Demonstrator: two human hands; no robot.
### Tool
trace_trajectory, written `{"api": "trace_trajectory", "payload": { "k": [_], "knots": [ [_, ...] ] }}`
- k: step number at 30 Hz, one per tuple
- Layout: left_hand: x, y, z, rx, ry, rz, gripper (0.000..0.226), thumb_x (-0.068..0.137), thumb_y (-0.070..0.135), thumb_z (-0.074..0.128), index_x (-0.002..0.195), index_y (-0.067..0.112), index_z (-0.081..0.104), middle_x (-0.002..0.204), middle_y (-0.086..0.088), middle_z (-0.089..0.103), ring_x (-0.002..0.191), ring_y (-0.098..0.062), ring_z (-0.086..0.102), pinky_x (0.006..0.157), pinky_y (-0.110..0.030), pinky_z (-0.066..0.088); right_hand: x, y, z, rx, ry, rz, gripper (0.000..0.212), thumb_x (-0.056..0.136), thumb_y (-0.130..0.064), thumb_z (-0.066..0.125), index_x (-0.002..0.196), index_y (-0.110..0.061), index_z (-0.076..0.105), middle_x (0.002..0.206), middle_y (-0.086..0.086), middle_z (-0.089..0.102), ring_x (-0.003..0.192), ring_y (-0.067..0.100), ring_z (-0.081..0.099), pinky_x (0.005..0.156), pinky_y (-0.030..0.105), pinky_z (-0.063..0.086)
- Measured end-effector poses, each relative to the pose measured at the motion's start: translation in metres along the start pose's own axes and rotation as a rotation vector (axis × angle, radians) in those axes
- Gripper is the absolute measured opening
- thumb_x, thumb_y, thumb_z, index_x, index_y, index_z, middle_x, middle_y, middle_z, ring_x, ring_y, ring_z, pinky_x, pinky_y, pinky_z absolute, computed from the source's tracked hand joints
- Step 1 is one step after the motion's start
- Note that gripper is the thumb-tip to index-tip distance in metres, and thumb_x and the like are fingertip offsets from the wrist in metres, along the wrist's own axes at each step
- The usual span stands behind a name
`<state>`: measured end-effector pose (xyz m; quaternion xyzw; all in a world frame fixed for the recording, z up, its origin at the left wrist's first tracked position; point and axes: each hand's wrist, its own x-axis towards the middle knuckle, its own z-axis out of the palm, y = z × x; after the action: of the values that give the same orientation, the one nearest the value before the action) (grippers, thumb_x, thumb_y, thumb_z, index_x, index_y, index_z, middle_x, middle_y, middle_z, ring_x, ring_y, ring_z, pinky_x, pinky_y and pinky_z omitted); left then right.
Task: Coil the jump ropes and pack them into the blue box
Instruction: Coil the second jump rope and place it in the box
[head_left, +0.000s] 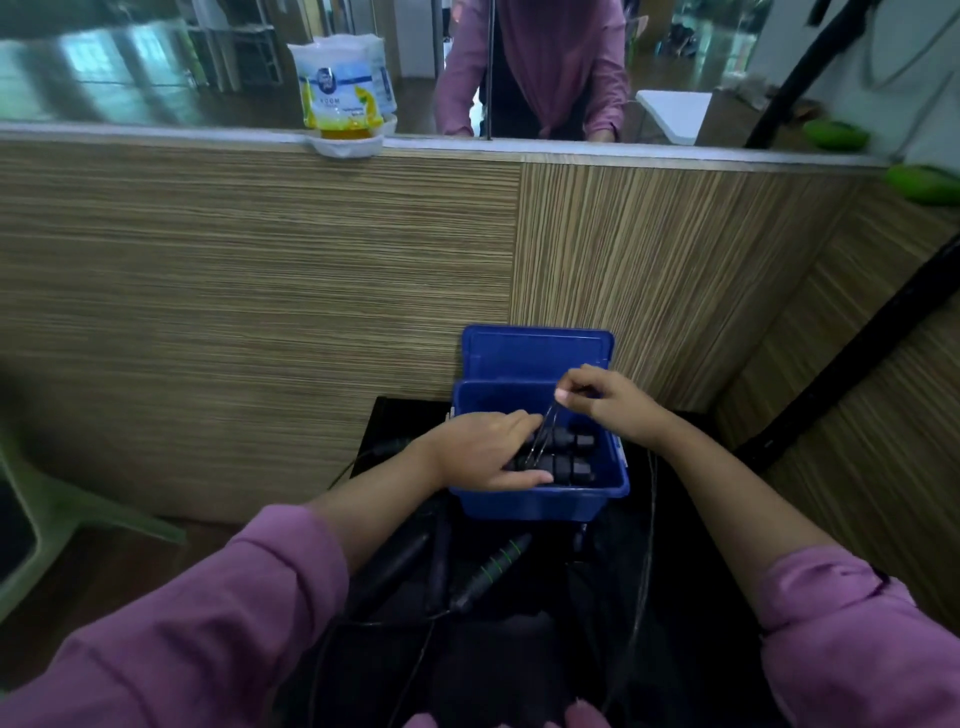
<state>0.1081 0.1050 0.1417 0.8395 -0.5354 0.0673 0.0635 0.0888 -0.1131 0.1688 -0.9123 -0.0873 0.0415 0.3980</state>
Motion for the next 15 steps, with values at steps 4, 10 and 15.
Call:
{"api": "trace_trajectory", "payload": {
  "k": [4, 10, 15],
  "knots": [
    [-0.001, 0.006, -0.005, -0.064, 0.052, 0.002, 0.08, 0.091, 0.059, 0.04, 0.14, -0.004, 0.036, 0.11, -0.012, 0.062, 0.093, -0.026, 0.064, 0.078, -0.034, 0.053, -0.015, 0.013, -0.008, 0.293, -0.135, 0.079, 0.021, 0.089, -0.034, 0.062, 0.093, -0.014, 0.069, 0.091, 0.001, 0.068, 0.091, 0.015, 0.063, 0.089, 0.033, 0.046],
    [0.007, 0.012, -0.013, -0.116, 0.135, -0.041, 0.079, 0.091, 0.059, 0.039, 0.146, 0.004, 0.029, 0.116, -0.011, 0.061, 0.099, -0.025, 0.063, 0.081, -0.037, 0.053, -0.027, 0.029, 0.013, 0.729, -0.103, 0.203, 0.017, 0.09, -0.01, 0.058, 0.1, -0.006, 0.071, 0.099, 0.014, 0.07, 0.09, 0.024, 0.067, 0.083, 0.034, 0.054],
    [0.012, 0.0, -0.024, -0.22, 0.273, -0.221, 0.072, 0.089, 0.063, 0.034, 0.14, 0.012, 0.038, 0.117, -0.008, 0.06, 0.1, -0.024, 0.062, 0.082, -0.039, 0.053, -0.038, 0.022, 0.055, 0.813, -0.047, 0.352, 0.023, 0.1, -0.023, 0.045, 0.104, -0.012, 0.064, 0.072, 0.005, 0.055, 0.061, 0.015, 0.058, 0.068, 0.031, 0.052]
  ]
}}
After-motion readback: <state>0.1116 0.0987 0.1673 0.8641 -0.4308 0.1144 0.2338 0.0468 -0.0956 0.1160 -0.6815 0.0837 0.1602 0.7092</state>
